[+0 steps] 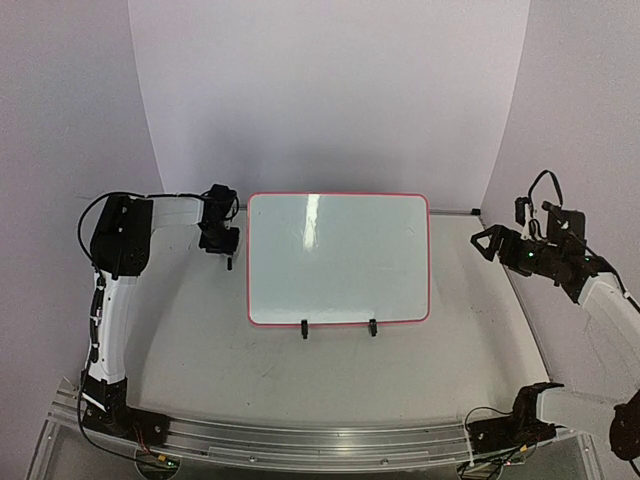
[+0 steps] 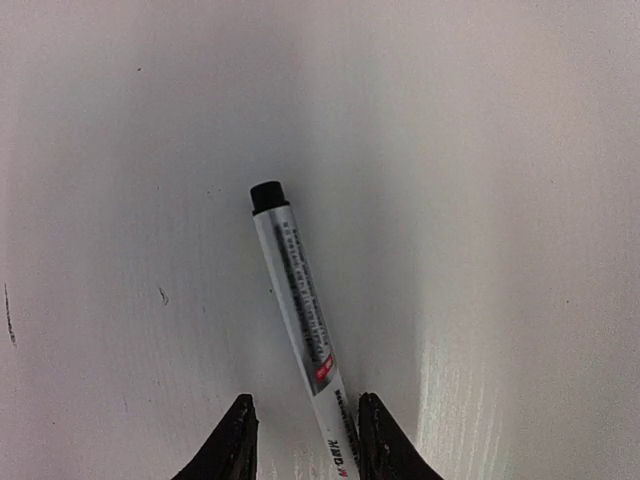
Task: Write a sentence on the whiteboard
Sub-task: Pick up the whiteboard marker from the corner of the board, then pass from the left arm to the right
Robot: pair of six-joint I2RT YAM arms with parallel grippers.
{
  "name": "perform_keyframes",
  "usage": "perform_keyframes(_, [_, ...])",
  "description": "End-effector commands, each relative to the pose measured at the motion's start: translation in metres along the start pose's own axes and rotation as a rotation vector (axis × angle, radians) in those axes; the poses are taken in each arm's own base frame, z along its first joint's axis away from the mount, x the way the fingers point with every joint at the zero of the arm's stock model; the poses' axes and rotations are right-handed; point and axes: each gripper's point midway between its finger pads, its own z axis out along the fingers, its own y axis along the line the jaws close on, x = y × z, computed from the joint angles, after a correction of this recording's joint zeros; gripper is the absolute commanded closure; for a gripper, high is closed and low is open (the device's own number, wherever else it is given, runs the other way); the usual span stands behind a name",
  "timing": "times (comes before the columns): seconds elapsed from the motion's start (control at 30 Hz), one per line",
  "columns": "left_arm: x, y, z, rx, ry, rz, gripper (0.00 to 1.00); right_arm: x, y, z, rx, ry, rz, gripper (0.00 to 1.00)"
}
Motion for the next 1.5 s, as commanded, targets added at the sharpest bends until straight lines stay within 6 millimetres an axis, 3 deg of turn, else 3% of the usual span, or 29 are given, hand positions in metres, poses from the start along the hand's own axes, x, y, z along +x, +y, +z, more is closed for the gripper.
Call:
perform_keyframes(0.0, [0.002, 0.004, 0.001, -0.034, 0.027, 0.044, 0.69, -0.005, 0.002, -0.004, 0.002, -0.021, -0.024, 0.02])
perform_keyframes(0.37, [0.019, 0.002, 0.014, -0.002, 0.098, 0.002, 0.91, -0.001, -0.001, -0.003, 0.018, -0.015, -0.022, 0.02])
perform_keyframes(0.6, [0.019, 0.005, 0.000, -0.001, 0.077, -0.023, 1.00, -0.008, 0.008, -0.007, -0.012, -0.017, -0.023, 0.03])
perform_keyframes(0.7, [0.012, 0.007, -0.022, 0.005, 0.020, -0.034, 1.00, -0.016, 0.018, -0.014, -0.046, -0.026, -0.030, 0.02])
perform_keyframes(0.83, [0.004, 0.008, -0.068, 0.047, -0.085, -0.054, 1.00, -0.027, 0.036, -0.025, -0.105, -0.045, -0.039, 0.02])
perform_keyframes(0.93, [0.012, 0.004, -0.100, 0.111, -0.132, -0.049, 1.00, -0.029, 0.055, -0.033, -0.189, -0.028, -0.049, 0.03])
perform_keyframes(1.13, [0.047, -0.014, -0.163, 0.283, -0.206, 0.021, 1.00, -0.025, 0.104, -0.044, -0.334, 0.049, -0.106, 0.04])
perform_keyframes(1.27, [0.073, -0.048, -0.217, 0.438, -0.259, 0.138, 1.00, -0.018, 0.152, -0.044, -0.464, 0.126, -0.146, 0.04])
perform_keyframes(1.47, [0.110, -0.111, -0.292, 0.640, -0.329, 0.335, 1.00, 0.015, 0.217, -0.028, -0.629, 0.327, -0.171, 0.08])
